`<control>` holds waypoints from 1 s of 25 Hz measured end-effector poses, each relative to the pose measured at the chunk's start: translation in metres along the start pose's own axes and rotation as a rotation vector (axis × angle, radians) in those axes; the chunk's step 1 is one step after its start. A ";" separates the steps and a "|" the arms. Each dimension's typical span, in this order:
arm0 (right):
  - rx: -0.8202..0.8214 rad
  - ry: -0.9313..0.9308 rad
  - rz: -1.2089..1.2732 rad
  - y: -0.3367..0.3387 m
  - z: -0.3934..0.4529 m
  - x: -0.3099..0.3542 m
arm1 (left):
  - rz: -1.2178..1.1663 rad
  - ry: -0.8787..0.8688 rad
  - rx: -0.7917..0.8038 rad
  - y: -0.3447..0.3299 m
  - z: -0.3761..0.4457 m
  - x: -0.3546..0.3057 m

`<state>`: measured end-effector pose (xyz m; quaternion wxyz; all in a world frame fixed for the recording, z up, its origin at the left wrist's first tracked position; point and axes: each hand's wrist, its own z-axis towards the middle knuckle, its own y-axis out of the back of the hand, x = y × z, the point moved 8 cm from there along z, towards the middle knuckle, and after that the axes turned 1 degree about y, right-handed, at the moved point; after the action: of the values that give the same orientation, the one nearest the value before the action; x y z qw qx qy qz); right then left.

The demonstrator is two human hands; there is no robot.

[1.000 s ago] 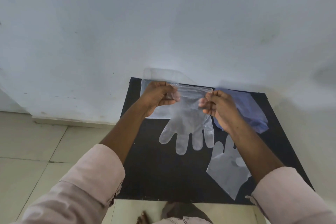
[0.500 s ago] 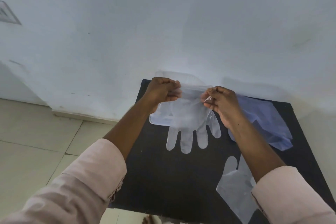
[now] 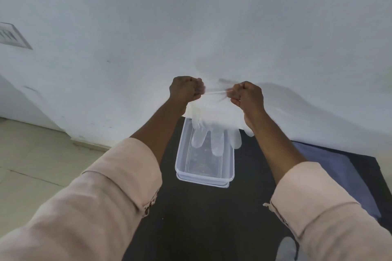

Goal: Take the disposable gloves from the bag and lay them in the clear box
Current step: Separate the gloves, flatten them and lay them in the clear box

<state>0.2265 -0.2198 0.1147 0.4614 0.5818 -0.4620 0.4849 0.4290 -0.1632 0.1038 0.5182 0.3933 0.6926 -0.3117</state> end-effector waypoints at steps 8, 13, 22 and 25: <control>-0.021 0.455 0.013 0.006 -0.001 0.016 | 0.120 -0.490 -0.024 0.005 -0.008 -0.022; -0.003 0.599 -0.451 0.009 -0.042 -0.068 | 0.429 -0.418 0.047 0.024 -0.026 0.077; 0.173 0.435 -1.026 -0.003 -0.067 -0.169 | 1.114 -0.568 0.262 0.015 -0.040 0.171; 0.185 0.431 -1.155 -0.006 -0.067 -0.173 | 1.184 -0.564 0.248 0.014 -0.038 0.174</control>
<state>0.2055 -0.1374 -0.0501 0.6796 0.6645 0.0747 0.3016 0.3962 -0.0858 -0.0538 0.7142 0.6671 0.1567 -0.1429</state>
